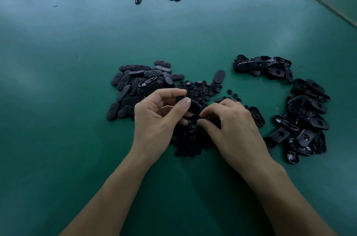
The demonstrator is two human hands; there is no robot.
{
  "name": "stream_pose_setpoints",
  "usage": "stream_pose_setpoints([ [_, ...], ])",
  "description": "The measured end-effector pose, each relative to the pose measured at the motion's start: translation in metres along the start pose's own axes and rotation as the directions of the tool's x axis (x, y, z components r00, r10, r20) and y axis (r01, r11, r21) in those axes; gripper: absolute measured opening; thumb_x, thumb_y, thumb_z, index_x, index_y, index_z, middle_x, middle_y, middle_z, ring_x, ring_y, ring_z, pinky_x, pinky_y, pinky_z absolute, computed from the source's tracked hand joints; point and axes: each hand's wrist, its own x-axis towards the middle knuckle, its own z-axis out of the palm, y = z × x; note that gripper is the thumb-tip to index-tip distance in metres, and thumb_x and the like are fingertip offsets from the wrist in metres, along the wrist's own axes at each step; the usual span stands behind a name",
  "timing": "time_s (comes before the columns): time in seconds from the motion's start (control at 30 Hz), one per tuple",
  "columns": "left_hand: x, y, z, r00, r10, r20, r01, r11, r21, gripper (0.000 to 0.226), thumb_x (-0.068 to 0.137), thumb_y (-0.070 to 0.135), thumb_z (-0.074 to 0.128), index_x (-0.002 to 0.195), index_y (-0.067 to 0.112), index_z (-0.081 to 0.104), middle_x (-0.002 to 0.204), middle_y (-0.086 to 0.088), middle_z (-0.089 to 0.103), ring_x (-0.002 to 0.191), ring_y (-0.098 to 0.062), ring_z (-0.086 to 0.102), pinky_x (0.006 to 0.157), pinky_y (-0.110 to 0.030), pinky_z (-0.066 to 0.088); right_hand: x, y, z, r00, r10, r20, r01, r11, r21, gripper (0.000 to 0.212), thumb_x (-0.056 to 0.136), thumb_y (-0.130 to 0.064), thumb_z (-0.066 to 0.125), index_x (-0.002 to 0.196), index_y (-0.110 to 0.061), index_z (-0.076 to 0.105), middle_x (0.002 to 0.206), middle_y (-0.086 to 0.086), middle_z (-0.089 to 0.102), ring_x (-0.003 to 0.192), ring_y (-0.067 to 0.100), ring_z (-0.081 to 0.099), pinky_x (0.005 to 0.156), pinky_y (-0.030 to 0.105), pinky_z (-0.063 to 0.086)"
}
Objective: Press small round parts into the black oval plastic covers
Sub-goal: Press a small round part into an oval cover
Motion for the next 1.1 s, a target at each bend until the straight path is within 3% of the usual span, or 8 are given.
stream_pose_setpoints([
  [0.33, 0.0000, 0.0007, 0.0014, 0.999, -0.018, -0.039, 0.017, 1.000, -0.024, 0.010, 0.086, 0.020, 0.071, 0.095, 0.015, 0.073, 0.078, -0.005, 0.075, 0.068, -0.018, 0.073, 0.060, -0.021, 0.056, -0.0012, -0.0019, 0.0016, 0.997, -0.063, -0.045, 0.064, 0.997, 0.034, 0.006, 0.092, -0.029, 0.066, 0.091, -0.023, 0.065, 0.093, -0.008, 0.060, 0.094, 0.015, 0.049, 0.086, 0.030, 0.040],
  [0.53, 0.0016, -0.0026, 0.0001, 0.997, -0.021, -0.069, 0.020, 1.000, -0.017, 0.011, 0.091, 0.007, 0.069, 0.101, 0.012, 0.071, 0.085, -0.007, 0.076, 0.075, -0.022, 0.075, 0.066, -0.023, 0.058, -0.0003, -0.0027, 0.0018, 0.975, -0.085, -0.205, 0.132, 0.964, 0.231, 0.009, 0.097, -0.017, 0.062, 0.090, -0.020, 0.057, 0.080, -0.015, 0.056, 0.076, 0.009, 0.052, 0.068, 0.020, 0.041],
  [0.67, 0.0019, -0.0041, 0.0001, 0.996, -0.024, -0.080, 0.021, 0.999, -0.033, 0.011, 0.090, 0.002, 0.070, 0.096, 0.011, 0.071, 0.084, -0.008, 0.076, 0.076, -0.024, 0.076, 0.067, -0.024, 0.059, 0.0008, -0.0013, 0.0010, 0.957, -0.042, -0.288, 0.138, 0.935, 0.326, 0.015, 0.093, -0.010, 0.068, 0.107, -0.015, 0.070, 0.088, -0.012, 0.066, 0.086, 0.002, 0.061, 0.077, 0.006, 0.045],
  [0.73, 0.0019, -0.0046, 0.0000, 0.997, -0.022, -0.078, 0.019, 0.999, -0.027, 0.012, 0.090, 0.002, 0.070, 0.095, 0.012, 0.071, 0.084, -0.007, 0.076, 0.076, -0.024, 0.076, 0.067, -0.023, 0.059, 0.0013, -0.0003, 0.0010, 0.951, -0.047, -0.307, 0.152, 0.933, 0.326, 0.017, 0.092, -0.009, 0.070, 0.107, -0.013, 0.074, 0.092, -0.007, 0.072, 0.089, 0.002, 0.064, 0.080, 0.008, 0.048],
  [0.93, 0.0021, -0.0048, 0.0003, 0.996, -0.026, -0.084, 0.025, 1.000, -0.015, 0.012, 0.090, 0.001, 0.070, 0.095, 0.012, 0.071, 0.084, -0.008, 0.076, 0.077, -0.024, 0.076, 0.067, -0.024, 0.059, 0.0010, 0.0017, 0.0013, 0.942, -0.012, -0.335, 0.160, 0.893, 0.420, 0.009, 0.095, -0.012, 0.066, 0.100, -0.018, 0.071, 0.083, -0.012, 0.071, 0.076, 0.006, 0.067, 0.069, 0.022, 0.053],
  [1.1, 0.0018, -0.0046, 0.0015, 0.996, -0.010, -0.084, 0.013, 0.999, 0.038, 0.013, 0.089, 0.000, 0.070, 0.095, 0.011, 0.070, 0.084, -0.008, 0.075, 0.076, -0.022, 0.075, 0.068, -0.024, 0.059, 0.0016, 0.0006, -0.0022, 0.926, -0.053, -0.373, 0.212, 0.892, 0.399, 0.010, 0.095, -0.014, 0.066, 0.099, -0.020, 0.073, 0.092, -0.008, 0.068, 0.086, 0.005, 0.064, 0.073, 0.012, 0.047],
])
